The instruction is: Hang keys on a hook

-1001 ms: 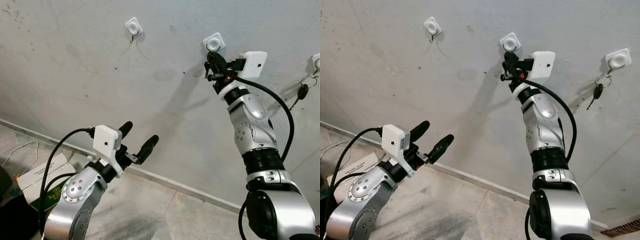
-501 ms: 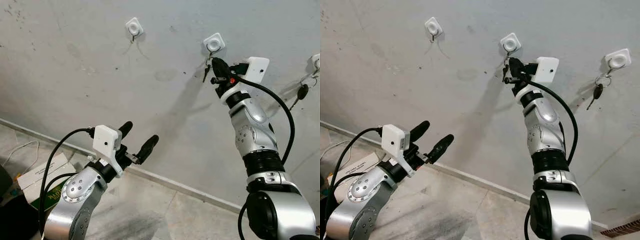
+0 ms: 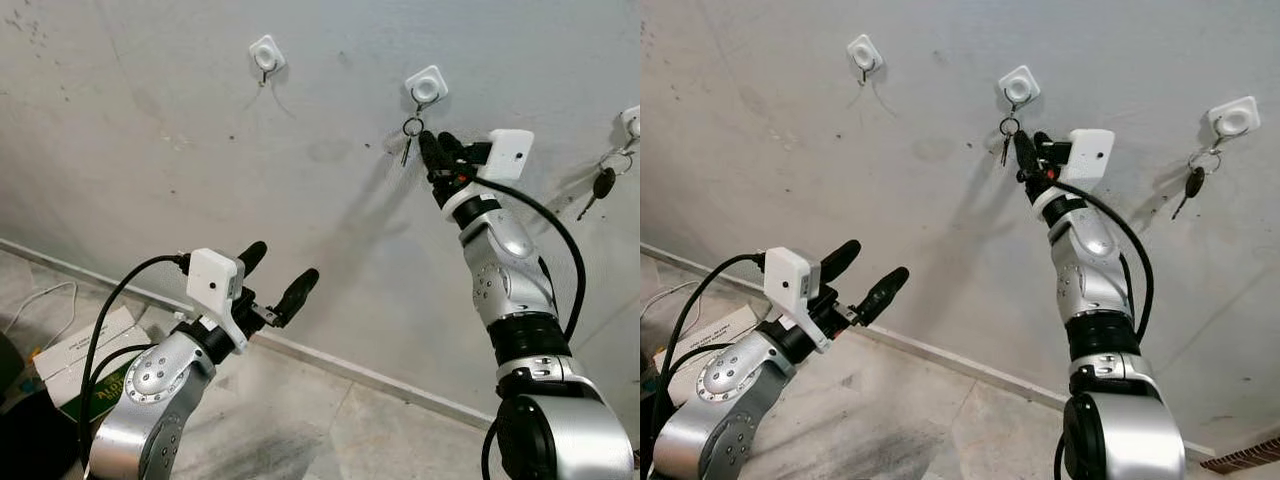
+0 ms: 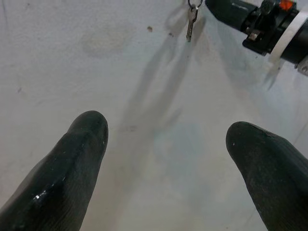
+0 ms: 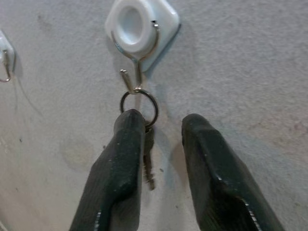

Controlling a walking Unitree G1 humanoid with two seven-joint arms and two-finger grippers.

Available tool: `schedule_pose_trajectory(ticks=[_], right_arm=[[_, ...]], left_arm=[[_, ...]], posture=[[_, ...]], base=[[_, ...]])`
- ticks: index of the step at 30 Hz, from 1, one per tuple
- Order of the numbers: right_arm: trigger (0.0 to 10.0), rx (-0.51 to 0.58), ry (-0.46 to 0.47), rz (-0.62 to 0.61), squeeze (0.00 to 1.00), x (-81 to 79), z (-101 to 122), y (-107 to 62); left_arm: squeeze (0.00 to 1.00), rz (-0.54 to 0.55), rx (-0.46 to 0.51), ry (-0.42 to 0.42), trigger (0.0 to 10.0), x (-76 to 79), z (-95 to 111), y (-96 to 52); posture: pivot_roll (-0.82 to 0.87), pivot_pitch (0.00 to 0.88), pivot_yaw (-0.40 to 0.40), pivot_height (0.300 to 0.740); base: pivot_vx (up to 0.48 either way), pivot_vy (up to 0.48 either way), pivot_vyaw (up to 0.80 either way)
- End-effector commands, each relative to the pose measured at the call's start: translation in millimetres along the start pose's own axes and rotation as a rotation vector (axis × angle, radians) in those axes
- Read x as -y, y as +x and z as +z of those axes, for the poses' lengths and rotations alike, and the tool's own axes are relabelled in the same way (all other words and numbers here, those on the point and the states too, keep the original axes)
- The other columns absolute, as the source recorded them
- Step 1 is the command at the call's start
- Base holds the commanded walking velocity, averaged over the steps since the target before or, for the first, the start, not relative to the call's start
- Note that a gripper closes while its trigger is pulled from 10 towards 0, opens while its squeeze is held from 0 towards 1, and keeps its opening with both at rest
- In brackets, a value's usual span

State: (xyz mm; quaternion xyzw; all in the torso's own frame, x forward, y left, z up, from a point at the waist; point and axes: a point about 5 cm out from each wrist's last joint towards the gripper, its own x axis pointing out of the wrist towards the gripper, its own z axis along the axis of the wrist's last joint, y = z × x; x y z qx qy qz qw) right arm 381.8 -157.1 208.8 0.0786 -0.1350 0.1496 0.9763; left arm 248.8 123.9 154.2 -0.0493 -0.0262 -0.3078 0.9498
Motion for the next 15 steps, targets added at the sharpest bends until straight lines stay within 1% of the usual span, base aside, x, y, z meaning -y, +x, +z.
schedule_pose_trajectory(ticks=[1,9,11,13,15], right_arm=[[10.0,0.003,-0.015,-0.002,1.00,0.7,0,-2.4],[10.0,-0.058,-0.086,0.014,1.00,-1.9,-15,-11.5],[10.0,-0.080,-0.105,0.014,1.00,-2.8,-20,-17.1],[10.0,-0.084,-0.105,0.014,1.00,-3.1,-21,-18.9],[10.0,-0.098,-0.111,0.014,1.00,-4.4,-26,-27.6]], left_arm=[[0.00,-0.030,0.021,0.008,10.0,4.0,5,2.0],[0.00,-0.034,0.041,0.010,10.0,6.3,8,6.1],[0.00,0.004,0.017,0.018,10.0,2.1,5,5.0],[0.00,0.019,0.007,0.021,10.0,0.5,3,4.3],[0.00,0.063,-0.028,0.031,10.0,-4.2,-4,0.2]], posture=[[0.10,0.076,0.016,0.740],[0.09,0.071,0.008,0.740],[0.08,0.067,0.004,0.740],[0.08,0.067,0.004,0.740],[0.08,0.065,0.001,0.740]], base=[[0.000,0.000,0.00],[0.000,0.000,0.00],[0.000,0.000,0.00],[0.000,0.000,0.00],[0.000,0.000,0.00]])
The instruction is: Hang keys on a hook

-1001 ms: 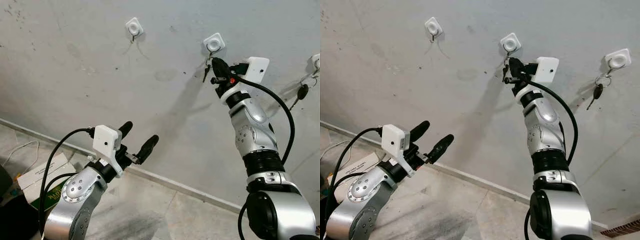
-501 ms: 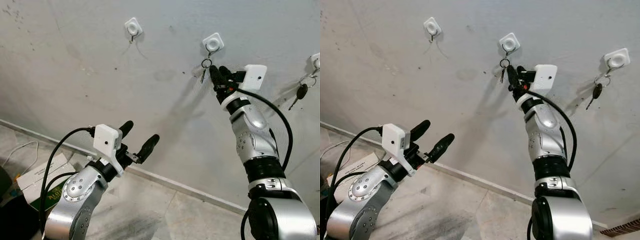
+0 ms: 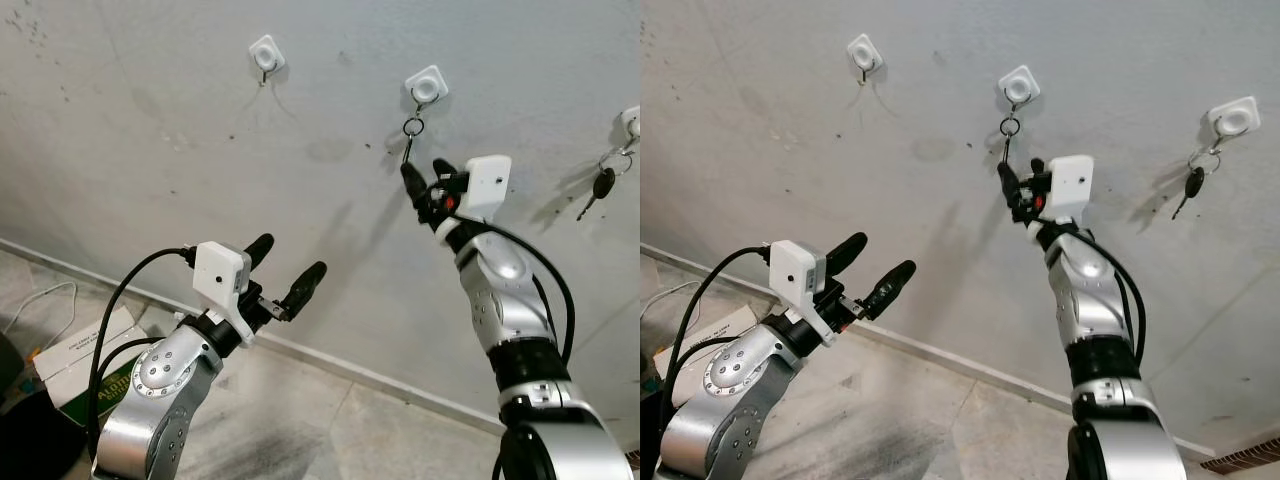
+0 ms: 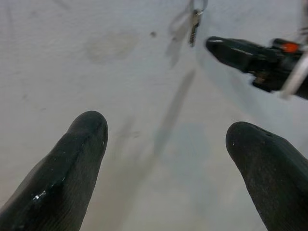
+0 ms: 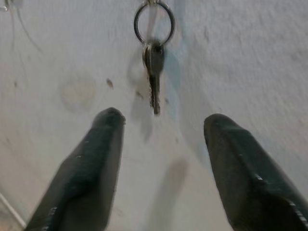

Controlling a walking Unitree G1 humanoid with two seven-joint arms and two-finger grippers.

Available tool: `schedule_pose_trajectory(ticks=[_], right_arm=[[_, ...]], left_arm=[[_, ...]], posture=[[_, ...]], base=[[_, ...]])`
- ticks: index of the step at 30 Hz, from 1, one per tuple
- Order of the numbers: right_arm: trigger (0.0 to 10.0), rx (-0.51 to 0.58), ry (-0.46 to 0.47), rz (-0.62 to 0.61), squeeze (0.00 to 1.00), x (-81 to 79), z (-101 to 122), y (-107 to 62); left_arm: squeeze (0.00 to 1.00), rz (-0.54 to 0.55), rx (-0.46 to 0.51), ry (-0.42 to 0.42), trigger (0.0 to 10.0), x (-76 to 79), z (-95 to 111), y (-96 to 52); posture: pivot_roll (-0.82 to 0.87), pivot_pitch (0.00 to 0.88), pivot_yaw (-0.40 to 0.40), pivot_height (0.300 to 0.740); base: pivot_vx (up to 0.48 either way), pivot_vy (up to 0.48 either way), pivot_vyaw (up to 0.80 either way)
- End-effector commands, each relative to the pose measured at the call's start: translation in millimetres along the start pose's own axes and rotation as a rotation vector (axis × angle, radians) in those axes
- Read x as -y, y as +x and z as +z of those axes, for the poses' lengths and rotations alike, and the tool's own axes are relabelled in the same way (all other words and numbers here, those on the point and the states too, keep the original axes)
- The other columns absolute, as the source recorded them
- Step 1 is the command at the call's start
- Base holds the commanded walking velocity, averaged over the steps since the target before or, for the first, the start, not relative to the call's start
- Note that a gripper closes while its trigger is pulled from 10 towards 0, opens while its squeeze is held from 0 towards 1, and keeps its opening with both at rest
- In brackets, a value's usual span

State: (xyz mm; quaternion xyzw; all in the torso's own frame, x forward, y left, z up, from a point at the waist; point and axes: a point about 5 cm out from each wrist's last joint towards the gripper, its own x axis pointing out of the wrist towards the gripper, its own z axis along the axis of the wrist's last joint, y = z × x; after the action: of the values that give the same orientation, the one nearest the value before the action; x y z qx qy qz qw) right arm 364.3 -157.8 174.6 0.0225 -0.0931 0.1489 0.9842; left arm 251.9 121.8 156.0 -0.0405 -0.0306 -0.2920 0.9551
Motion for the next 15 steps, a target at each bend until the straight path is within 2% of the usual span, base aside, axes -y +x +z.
schedule_pose_trajectory(ticks=[1,8,15], right_arm=[[10.0,-0.005,-0.019,0.007,1.00,-3.6,0,-5.1],[10.0,-0.063,-0.017,-0.001,1.00,-4.3,-15,-27.7],[10.0,-0.063,-0.017,-0.001,1.00,-4.3,-15,-27.7]], left_arm=[[0.00,0.041,-0.042,0.012,10.0,-5.3,-8,-5.5],[0.00,0.103,-0.072,0.011,10.0,-10.6,-16,-13.1],[0.00,0.103,-0.072,0.011,10.0,-10.6,-16,-13.1]], posture=[[0.08,0.065,0.001,0.740],[0.06,0.060,-0.006,0.740],[0.06,0.060,-0.006,0.740]], base=[[0.000,0.000,0.00],[0.000,0.000,0.00],[0.000,0.000,0.00]])
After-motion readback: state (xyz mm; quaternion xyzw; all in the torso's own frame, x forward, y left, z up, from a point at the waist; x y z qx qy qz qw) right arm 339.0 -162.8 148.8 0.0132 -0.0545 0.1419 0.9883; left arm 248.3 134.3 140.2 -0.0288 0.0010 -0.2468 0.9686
